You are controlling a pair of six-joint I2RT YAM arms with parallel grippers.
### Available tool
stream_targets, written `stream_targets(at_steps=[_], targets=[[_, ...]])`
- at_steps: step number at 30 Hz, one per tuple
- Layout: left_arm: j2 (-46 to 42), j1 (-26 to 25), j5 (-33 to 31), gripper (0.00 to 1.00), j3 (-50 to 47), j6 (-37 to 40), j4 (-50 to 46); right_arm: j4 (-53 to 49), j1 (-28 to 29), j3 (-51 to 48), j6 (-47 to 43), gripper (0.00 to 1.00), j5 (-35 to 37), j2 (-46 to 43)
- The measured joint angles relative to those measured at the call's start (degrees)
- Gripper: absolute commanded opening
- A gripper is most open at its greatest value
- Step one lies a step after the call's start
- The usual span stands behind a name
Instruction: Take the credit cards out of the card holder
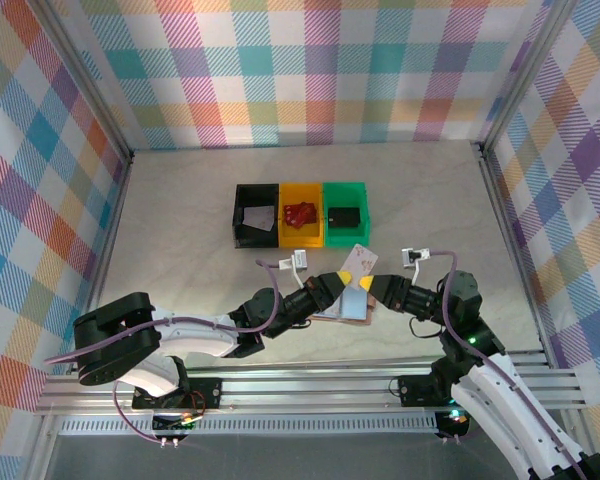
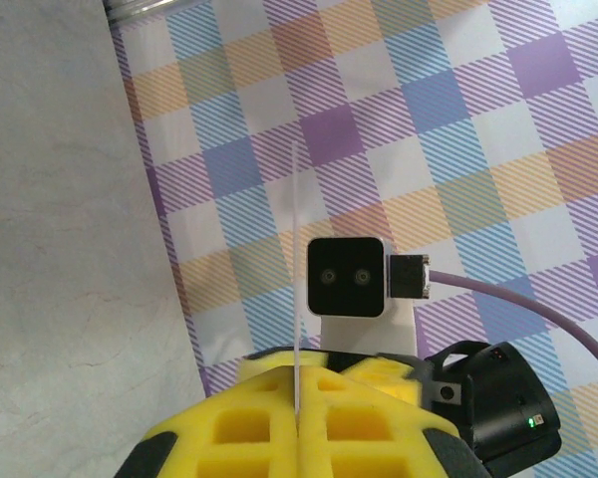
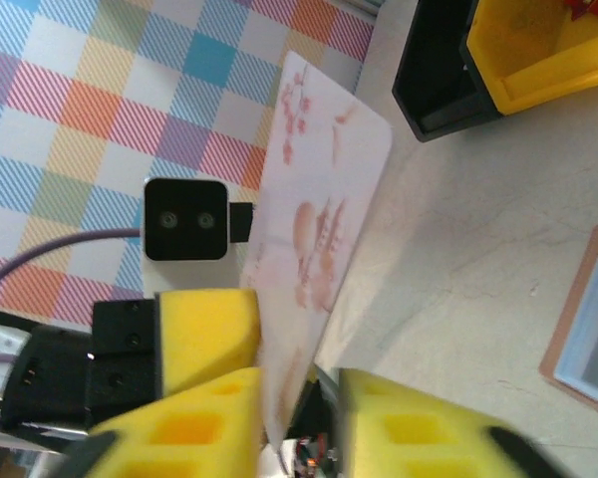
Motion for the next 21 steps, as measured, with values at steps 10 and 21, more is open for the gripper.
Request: stream_targets(at_steps=[10,21], targets=[[-9.77,5.35,5.6,0.0,-0.7,-0.72,-16.68,-16.68,0.0,9.42,-10.27,0.92,1.51,-0.37],[-24.59,18.99,24.11,0.0,15.02,18.34,-68.5,-26.03,-0.02,14.27,-18.6,0.86,2.99,2.54]])
